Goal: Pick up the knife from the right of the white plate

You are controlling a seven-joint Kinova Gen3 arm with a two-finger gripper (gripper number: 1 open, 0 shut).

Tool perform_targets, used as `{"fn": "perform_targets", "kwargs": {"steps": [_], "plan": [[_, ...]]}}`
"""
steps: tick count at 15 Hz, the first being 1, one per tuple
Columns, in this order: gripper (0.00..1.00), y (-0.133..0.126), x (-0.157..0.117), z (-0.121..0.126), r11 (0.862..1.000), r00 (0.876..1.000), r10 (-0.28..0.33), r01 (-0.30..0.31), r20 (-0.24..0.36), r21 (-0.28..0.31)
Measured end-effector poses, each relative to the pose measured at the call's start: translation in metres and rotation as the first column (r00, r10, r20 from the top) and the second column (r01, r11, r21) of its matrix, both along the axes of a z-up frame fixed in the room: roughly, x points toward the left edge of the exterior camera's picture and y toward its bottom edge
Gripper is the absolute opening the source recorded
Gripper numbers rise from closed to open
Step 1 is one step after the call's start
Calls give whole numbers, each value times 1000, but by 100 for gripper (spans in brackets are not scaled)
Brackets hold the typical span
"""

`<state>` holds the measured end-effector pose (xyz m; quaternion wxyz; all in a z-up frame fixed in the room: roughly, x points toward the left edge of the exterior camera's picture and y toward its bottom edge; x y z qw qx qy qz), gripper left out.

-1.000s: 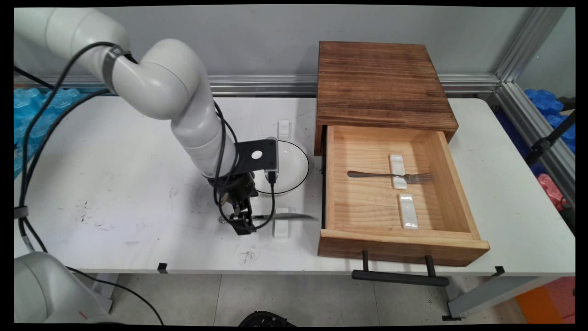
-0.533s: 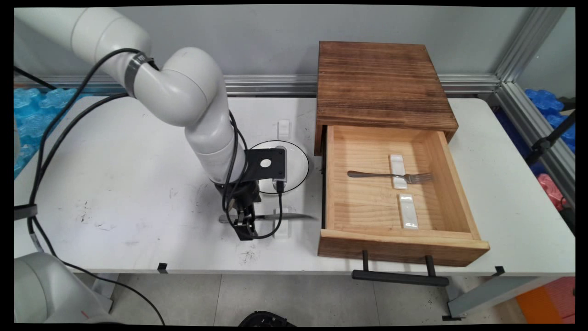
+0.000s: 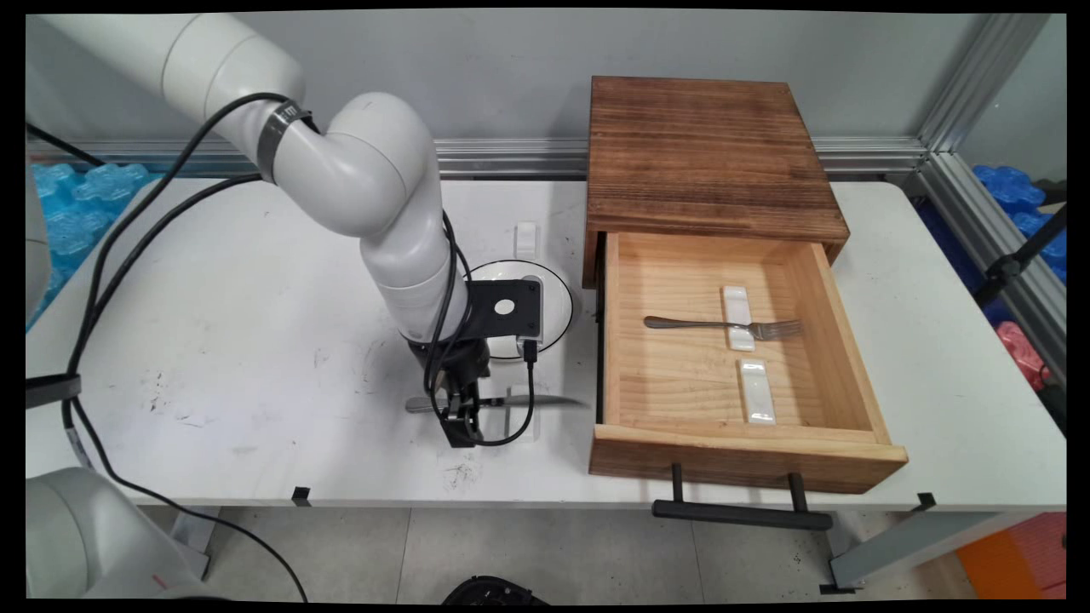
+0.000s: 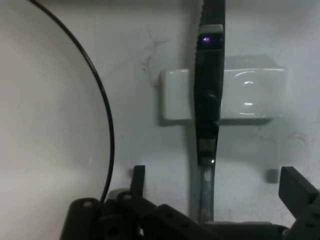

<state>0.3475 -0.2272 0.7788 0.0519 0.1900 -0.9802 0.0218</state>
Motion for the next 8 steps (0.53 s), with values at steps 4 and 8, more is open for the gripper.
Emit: {"fn": "perform_targets", "kwargs": {"steps": [4, 8], "plan": [[0, -1, -2, 0, 1000, 1000, -4, 4, 1, 4], [0, 0, -1, 2, 1000, 1000, -7, 7, 3, 6]]}}
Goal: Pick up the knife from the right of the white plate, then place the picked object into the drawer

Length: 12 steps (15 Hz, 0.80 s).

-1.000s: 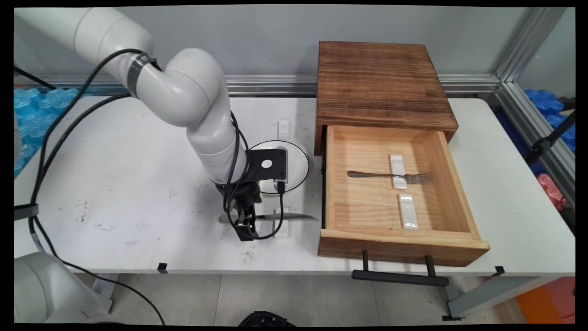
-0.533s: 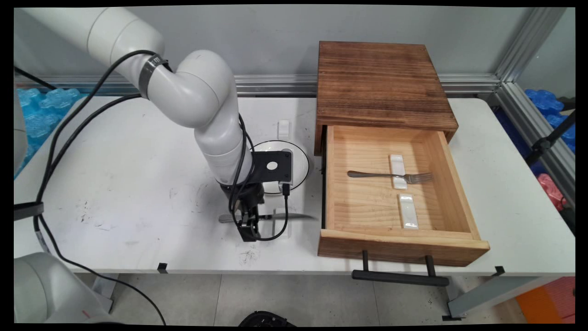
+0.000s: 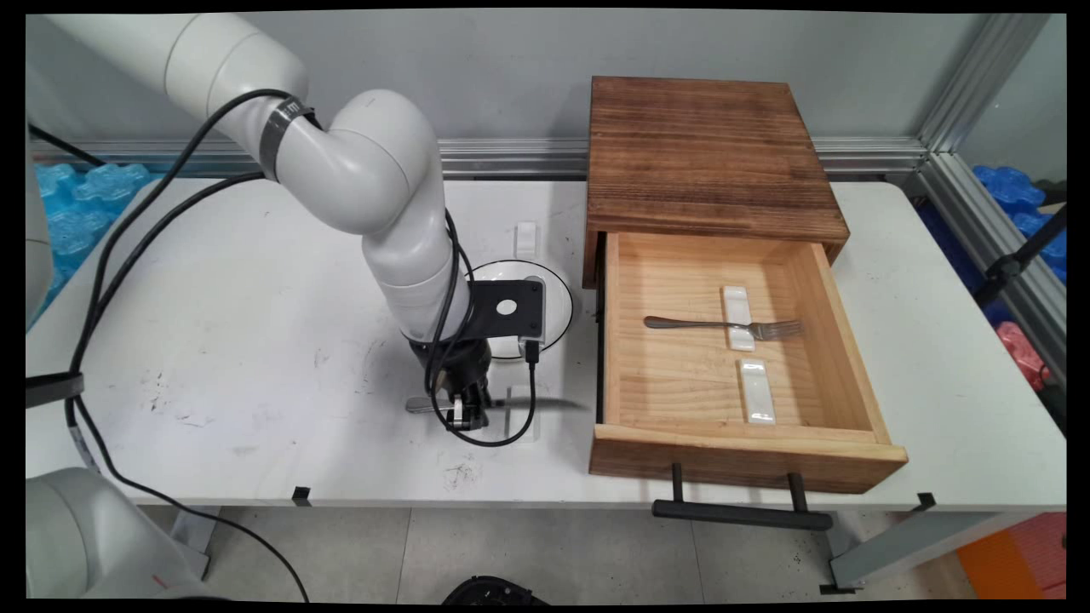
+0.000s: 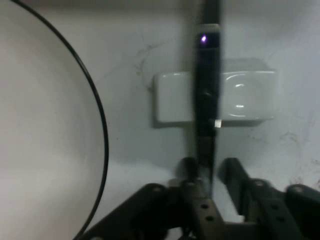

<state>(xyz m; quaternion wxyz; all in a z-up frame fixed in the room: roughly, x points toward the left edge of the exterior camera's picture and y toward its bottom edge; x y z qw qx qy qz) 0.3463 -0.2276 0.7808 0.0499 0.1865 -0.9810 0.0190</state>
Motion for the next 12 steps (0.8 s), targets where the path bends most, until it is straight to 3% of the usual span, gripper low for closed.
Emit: {"fn": "perform_targets", "kwargs": {"steps": [12], "plan": [[0, 5, 16, 18, 1000, 1000, -3, 3, 5, -4]]}}
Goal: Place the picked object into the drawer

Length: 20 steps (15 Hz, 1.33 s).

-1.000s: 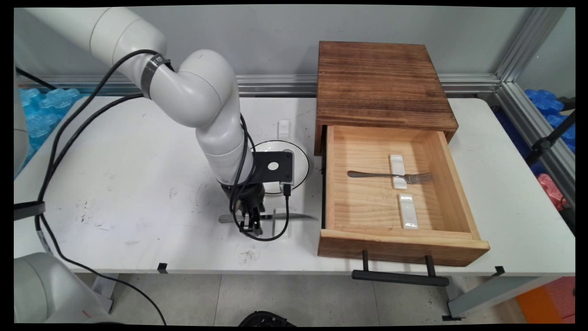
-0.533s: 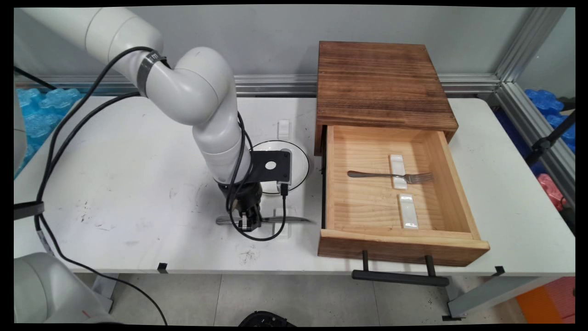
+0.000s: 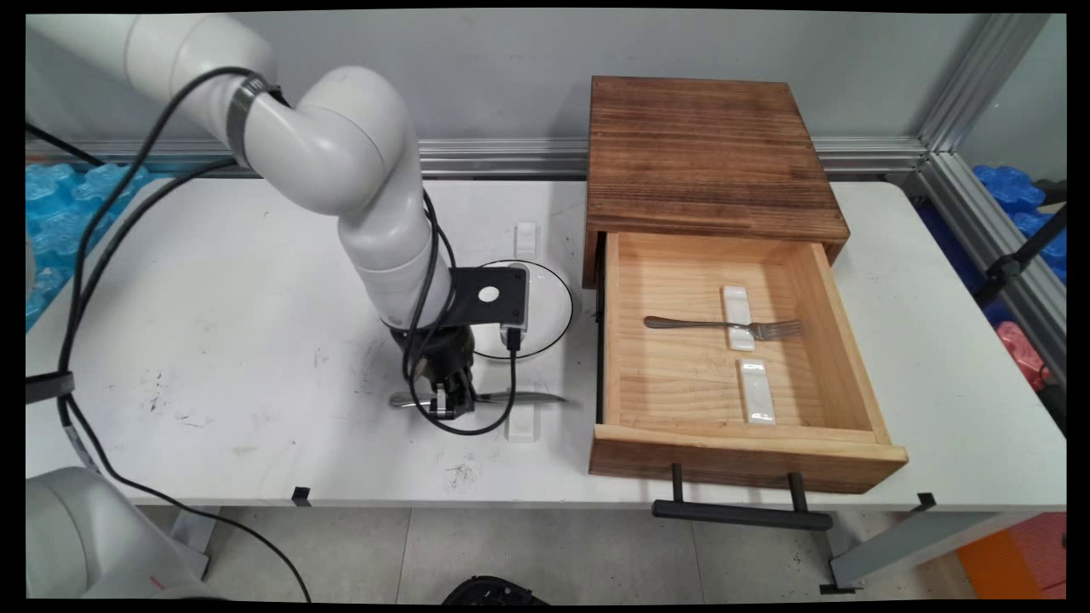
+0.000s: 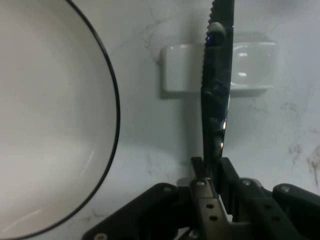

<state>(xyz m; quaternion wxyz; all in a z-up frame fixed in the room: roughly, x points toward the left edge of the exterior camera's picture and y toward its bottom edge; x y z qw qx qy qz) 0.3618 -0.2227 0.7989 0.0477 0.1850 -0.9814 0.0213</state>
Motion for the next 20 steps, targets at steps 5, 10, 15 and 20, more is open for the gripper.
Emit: {"fn": "perform_targets", "kwargs": {"steps": [5, 10, 15, 20], "plan": [[0, 6, 19, 37, 1000, 1000, -8, 8, -15, -28], [0, 12, 48, 91, 997, 998, -38, 35, -45, -69], [0, 6, 54, 143, 991, 991, -65, 50, -120, -123], [0, -7, 37, 173, 986, 981, -67, 38, -180, -160]]}}
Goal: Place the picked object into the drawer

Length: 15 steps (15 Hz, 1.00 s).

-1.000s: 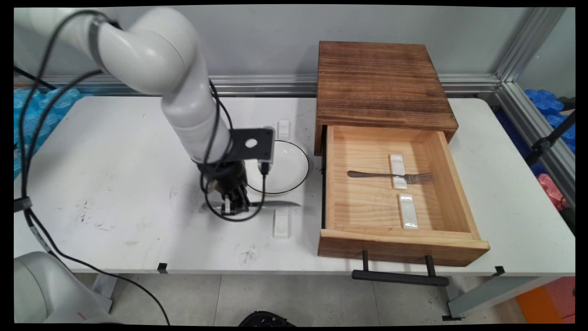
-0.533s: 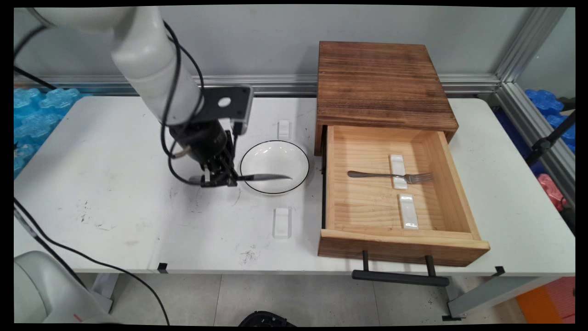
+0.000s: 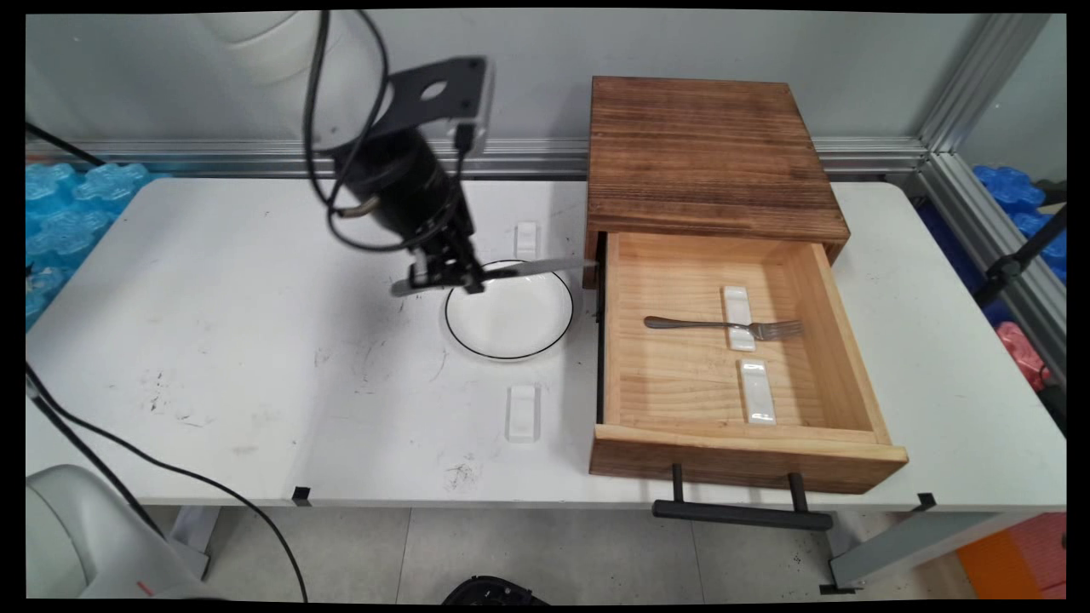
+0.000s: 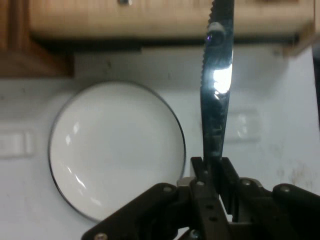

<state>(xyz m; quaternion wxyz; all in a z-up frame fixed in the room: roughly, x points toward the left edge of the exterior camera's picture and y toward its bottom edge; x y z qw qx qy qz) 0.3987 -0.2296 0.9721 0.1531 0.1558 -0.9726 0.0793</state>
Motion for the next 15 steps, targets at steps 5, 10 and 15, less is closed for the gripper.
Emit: {"fn": "perform_targets", "kwargs": {"steps": [5, 10, 15], "plan": [[0, -22, -42, 13, 1000, 999, 10, -11, -40, -22], [0, -54, -102, -3, 1000, 998, 8, -10, -58, -25], [0, -83, -160, -33, 1000, 998, 11, -12, -65, -16]]}}
